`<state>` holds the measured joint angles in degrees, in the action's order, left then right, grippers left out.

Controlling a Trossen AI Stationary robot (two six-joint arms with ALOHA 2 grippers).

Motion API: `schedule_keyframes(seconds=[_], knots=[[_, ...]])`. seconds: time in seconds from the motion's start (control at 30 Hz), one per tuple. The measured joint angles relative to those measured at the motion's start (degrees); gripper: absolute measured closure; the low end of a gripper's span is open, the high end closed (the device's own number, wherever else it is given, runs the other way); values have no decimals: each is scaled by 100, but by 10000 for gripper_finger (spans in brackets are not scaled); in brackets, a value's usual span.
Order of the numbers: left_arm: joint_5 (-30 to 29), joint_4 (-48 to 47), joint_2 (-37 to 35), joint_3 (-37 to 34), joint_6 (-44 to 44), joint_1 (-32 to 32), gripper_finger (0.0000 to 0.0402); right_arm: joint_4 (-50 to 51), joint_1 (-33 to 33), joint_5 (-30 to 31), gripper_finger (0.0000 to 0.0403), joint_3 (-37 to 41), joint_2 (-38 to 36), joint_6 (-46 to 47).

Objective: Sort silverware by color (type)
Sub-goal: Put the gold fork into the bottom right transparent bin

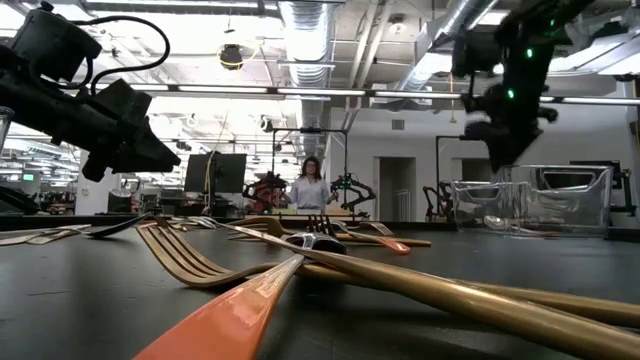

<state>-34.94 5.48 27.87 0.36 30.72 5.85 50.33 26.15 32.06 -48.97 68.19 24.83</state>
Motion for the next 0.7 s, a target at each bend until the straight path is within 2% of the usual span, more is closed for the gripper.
schedule_keyframes(seconds=[0.17, 0.33, 0.47, 0.7], knots=[[0, 0, -1, 0, 4, 0, 289, -407, -456, 2, 203, -446, -137, -300], [0, 2, 0, 1, 21, 0, 289, -1223, -761, -639, 203, -562, -123, -443], [0, 0, -2, 0, 42, 0, 289, -1963, -1007, -1259, 203, -566, 178, -481], [-4, 5, 0, 2, 42, 0, 289, -3280, -1639, -1397, 203, -566, 1107, -486]])
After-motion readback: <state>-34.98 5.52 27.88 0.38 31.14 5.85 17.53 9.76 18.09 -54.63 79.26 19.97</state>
